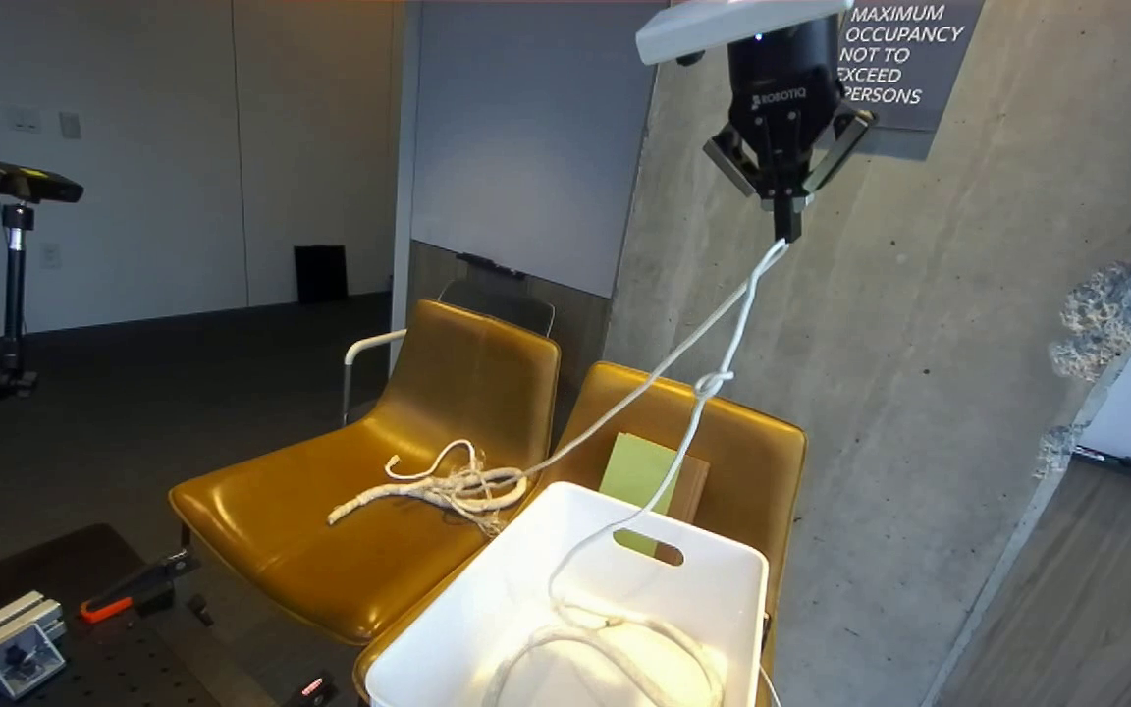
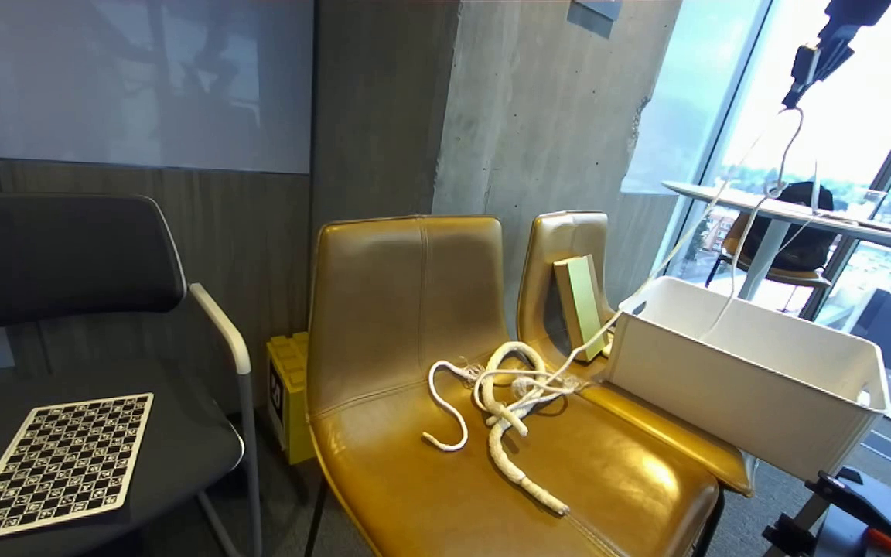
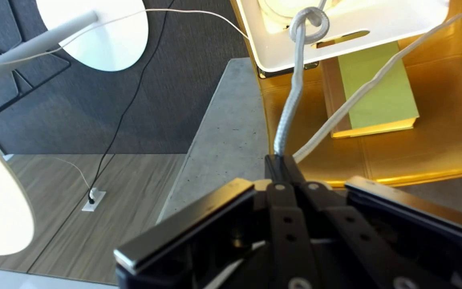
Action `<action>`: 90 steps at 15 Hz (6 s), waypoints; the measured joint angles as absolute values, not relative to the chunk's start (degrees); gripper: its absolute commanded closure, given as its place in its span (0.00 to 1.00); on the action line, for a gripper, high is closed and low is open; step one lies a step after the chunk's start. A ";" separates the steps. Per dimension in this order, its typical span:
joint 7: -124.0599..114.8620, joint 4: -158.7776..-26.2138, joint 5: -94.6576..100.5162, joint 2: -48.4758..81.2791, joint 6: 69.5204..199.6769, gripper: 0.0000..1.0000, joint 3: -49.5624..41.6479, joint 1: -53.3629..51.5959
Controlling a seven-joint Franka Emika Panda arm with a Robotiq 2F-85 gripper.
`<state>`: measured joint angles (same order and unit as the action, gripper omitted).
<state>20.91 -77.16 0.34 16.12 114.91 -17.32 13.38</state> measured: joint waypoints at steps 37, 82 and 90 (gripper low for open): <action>26.22 -112.22 19.58 9.10 126.90 0.00 -2.40 3.19; 23.21 -75.61 31.07 51.90 122.02 0.99 -7.82 -4.13; 20.78 -77.84 25.76 40.89 115.62 0.99 -7.94 1.01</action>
